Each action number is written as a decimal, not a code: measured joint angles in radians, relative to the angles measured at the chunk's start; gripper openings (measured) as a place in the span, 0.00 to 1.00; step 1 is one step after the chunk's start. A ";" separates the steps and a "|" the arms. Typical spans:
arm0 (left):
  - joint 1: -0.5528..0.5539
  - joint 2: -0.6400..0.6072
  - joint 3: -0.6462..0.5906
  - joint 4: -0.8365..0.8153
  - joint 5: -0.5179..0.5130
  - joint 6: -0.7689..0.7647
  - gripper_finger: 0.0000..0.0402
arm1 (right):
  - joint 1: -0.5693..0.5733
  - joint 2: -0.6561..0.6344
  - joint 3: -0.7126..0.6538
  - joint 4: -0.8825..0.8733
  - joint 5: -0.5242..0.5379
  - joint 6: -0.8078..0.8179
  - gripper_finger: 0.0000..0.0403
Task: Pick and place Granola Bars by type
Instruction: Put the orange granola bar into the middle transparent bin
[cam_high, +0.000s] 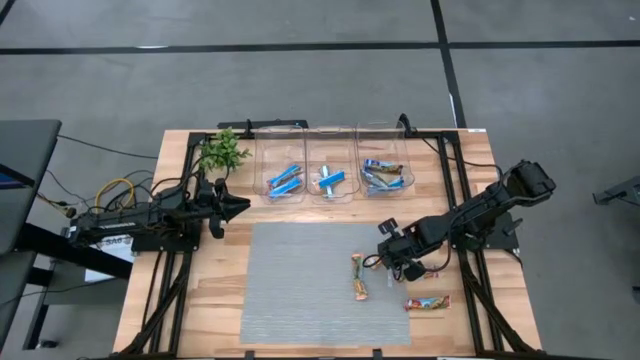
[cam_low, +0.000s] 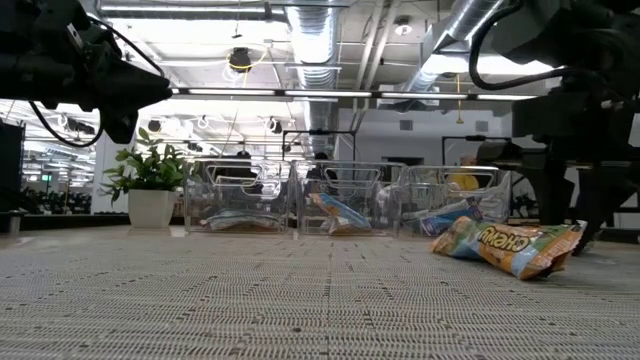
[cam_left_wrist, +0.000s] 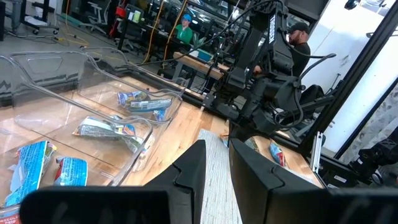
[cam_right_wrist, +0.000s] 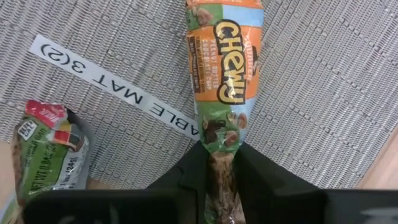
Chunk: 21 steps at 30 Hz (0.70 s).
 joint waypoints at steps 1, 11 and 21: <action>0.000 0.000 0.000 0.000 0.000 0.000 0.16 | 0.000 -0.006 -0.001 0.002 0.000 0.003 0.14; 0.000 0.000 0.000 0.000 0.000 0.000 0.16 | -0.017 -0.161 -0.001 0.167 -0.003 0.138 0.14; 0.000 0.000 0.000 0.000 0.000 0.000 0.16 | -0.089 -0.370 -0.001 0.480 -0.002 0.243 0.14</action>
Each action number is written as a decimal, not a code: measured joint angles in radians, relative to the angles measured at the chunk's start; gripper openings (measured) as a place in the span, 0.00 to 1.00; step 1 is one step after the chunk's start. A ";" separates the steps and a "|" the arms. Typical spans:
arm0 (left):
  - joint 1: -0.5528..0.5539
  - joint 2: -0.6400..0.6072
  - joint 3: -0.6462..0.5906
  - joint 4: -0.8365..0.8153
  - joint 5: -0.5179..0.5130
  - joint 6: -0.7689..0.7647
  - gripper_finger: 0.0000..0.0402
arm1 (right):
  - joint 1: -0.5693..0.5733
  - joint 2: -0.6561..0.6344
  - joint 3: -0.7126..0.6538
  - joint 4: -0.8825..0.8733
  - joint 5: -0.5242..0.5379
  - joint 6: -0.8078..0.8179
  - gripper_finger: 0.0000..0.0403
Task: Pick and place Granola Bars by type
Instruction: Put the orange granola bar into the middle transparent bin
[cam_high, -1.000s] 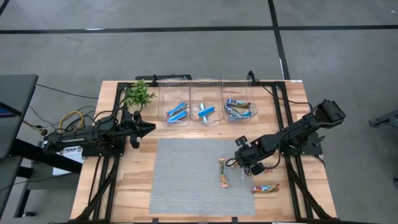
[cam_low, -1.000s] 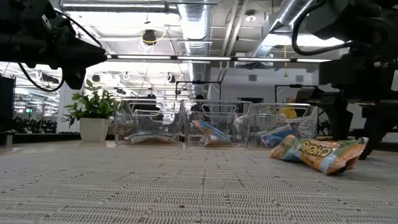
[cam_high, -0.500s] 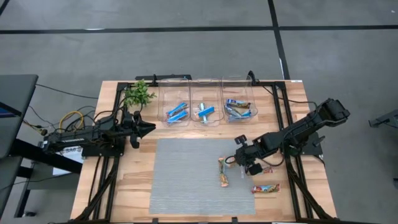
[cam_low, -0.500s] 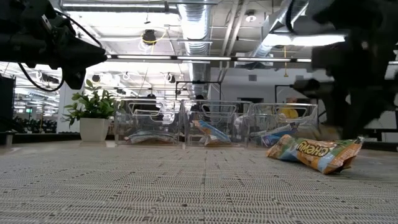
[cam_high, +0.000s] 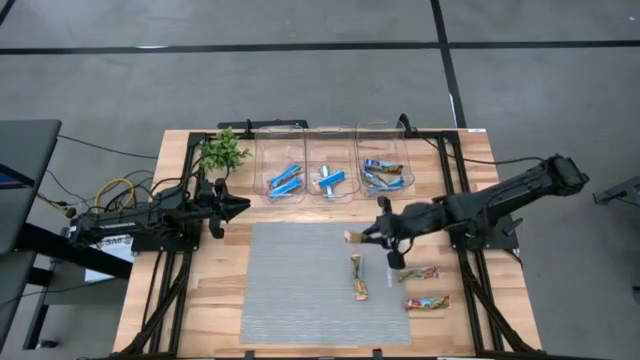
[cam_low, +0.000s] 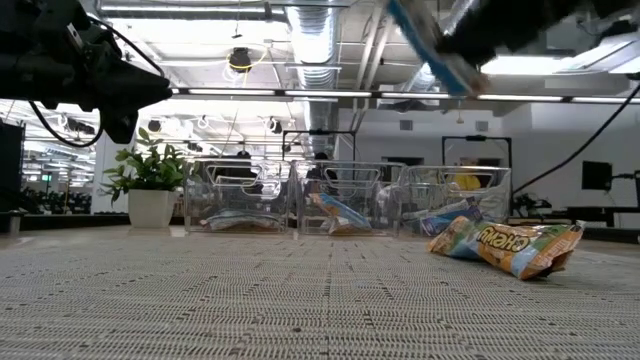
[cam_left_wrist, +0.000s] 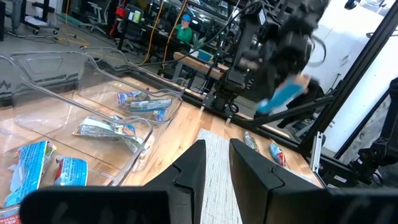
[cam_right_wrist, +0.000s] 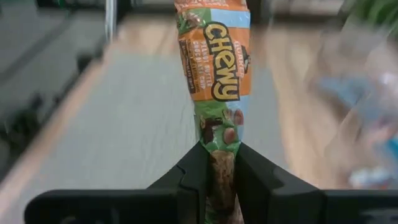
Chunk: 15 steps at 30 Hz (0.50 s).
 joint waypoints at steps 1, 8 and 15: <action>0.000 0.000 0.000 0.000 0.000 0.000 0.16 | -0.007 -0.018 0.000 0.030 0.000 0.000 0.14; 0.000 0.000 0.000 0.000 0.000 0.000 0.16 | -0.041 -0.114 0.001 0.185 0.001 0.002 0.14; 0.000 0.000 0.000 0.000 0.000 0.000 0.16 | -0.044 -0.136 0.001 0.207 0.001 0.002 0.14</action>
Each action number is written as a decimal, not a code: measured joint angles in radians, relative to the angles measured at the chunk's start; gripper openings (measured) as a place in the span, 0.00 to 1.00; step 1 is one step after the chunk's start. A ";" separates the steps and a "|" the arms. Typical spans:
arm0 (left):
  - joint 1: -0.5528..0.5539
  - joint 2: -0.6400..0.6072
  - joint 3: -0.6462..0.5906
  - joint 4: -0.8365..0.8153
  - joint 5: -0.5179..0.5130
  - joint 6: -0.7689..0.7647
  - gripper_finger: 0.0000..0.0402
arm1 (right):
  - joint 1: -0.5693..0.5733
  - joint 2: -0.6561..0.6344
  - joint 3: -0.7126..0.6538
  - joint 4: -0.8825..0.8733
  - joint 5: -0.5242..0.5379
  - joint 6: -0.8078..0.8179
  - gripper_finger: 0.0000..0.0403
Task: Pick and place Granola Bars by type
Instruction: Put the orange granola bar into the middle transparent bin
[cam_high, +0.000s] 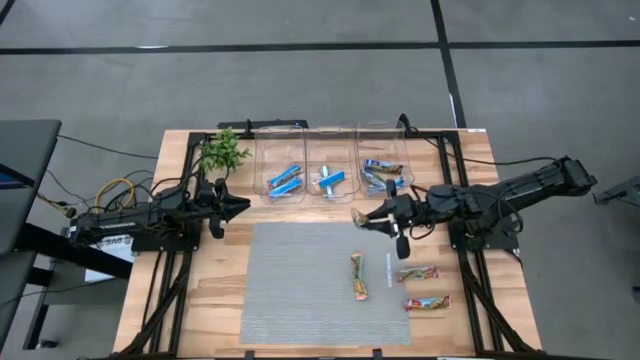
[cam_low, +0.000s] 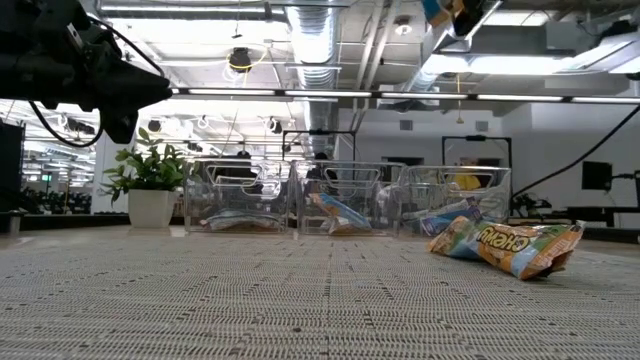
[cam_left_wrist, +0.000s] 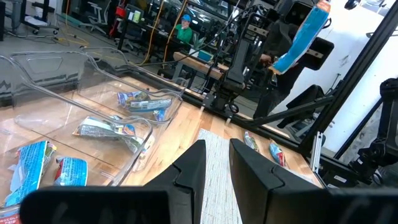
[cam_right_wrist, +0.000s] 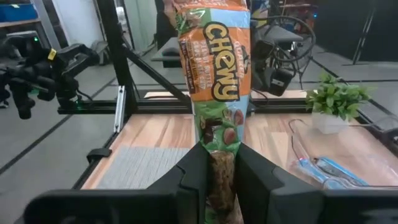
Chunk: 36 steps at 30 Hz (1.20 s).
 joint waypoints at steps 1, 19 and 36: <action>0.000 0.000 0.000 0.000 0.000 0.000 0.16 | 0.000 0.000 0.000 0.000 0.000 0.000 0.14; 0.000 0.000 0.000 0.000 0.000 0.000 0.16 | -0.330 0.302 0.176 -0.072 0.001 -0.108 0.14; 0.000 0.000 0.000 0.000 -0.002 0.000 0.16 | -0.574 0.679 0.619 -0.656 0.001 -0.143 0.14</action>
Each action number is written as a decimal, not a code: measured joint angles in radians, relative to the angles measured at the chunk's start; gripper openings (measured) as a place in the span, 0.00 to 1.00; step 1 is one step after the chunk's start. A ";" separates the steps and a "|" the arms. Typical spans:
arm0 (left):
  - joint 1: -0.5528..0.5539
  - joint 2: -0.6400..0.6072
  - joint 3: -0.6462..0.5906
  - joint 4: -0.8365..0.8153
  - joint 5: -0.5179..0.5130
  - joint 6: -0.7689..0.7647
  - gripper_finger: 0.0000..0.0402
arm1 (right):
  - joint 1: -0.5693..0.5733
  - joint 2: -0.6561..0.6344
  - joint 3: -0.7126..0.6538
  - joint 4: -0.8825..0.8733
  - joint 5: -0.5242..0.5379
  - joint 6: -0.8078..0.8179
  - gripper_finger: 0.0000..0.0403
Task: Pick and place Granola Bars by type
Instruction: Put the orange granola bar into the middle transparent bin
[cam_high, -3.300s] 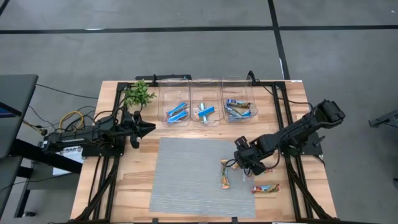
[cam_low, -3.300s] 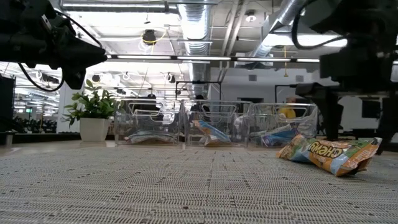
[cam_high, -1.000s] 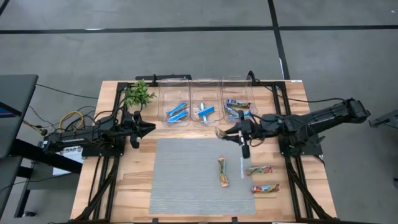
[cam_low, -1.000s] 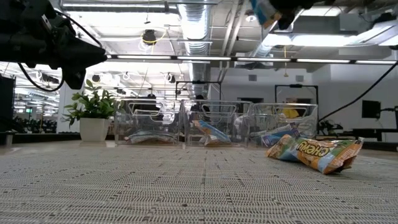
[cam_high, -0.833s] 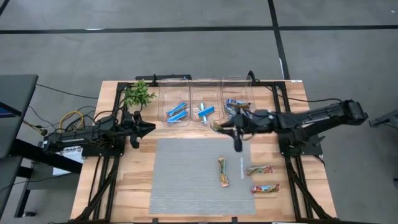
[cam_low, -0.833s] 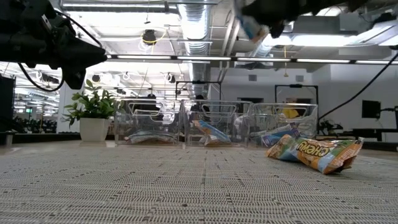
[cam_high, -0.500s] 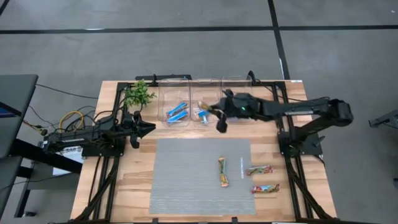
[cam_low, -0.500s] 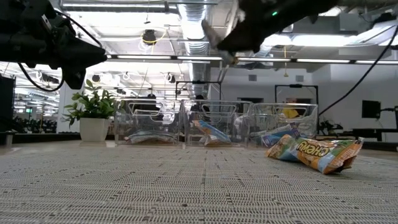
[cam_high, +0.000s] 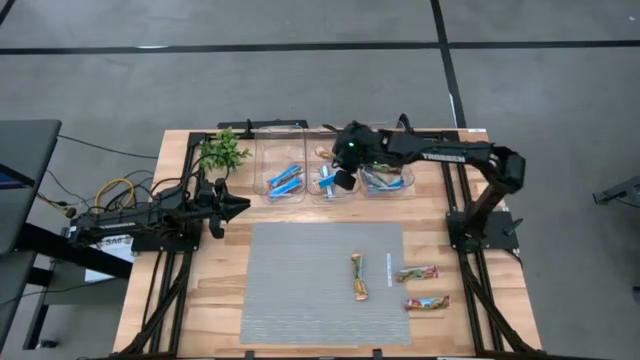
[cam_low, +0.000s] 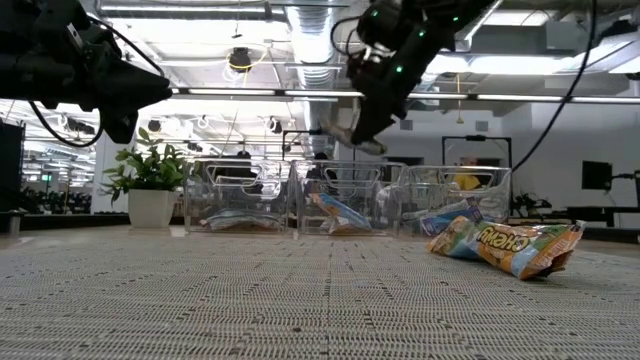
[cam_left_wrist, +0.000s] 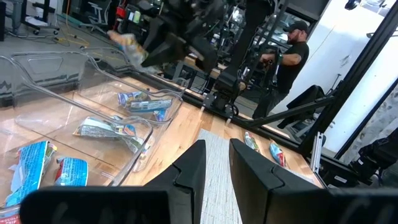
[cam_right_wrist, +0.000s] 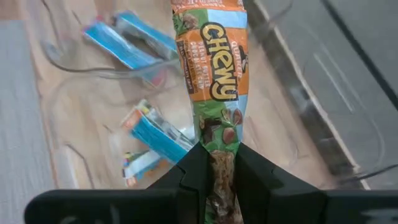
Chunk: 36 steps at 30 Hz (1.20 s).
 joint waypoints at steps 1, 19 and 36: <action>0.000 0.000 0.000 0.000 0.000 0.000 0.16 | -0.002 0.017 0.016 -0.017 -0.001 -0.002 0.14; 0.000 0.000 0.000 0.000 -0.003 0.000 0.16 | 0.032 0.123 0.044 -0.092 -0.002 -0.164 0.14; 0.000 0.000 0.000 0.000 -0.002 0.000 0.16 | 0.026 0.114 0.043 -0.085 -0.006 -0.164 0.47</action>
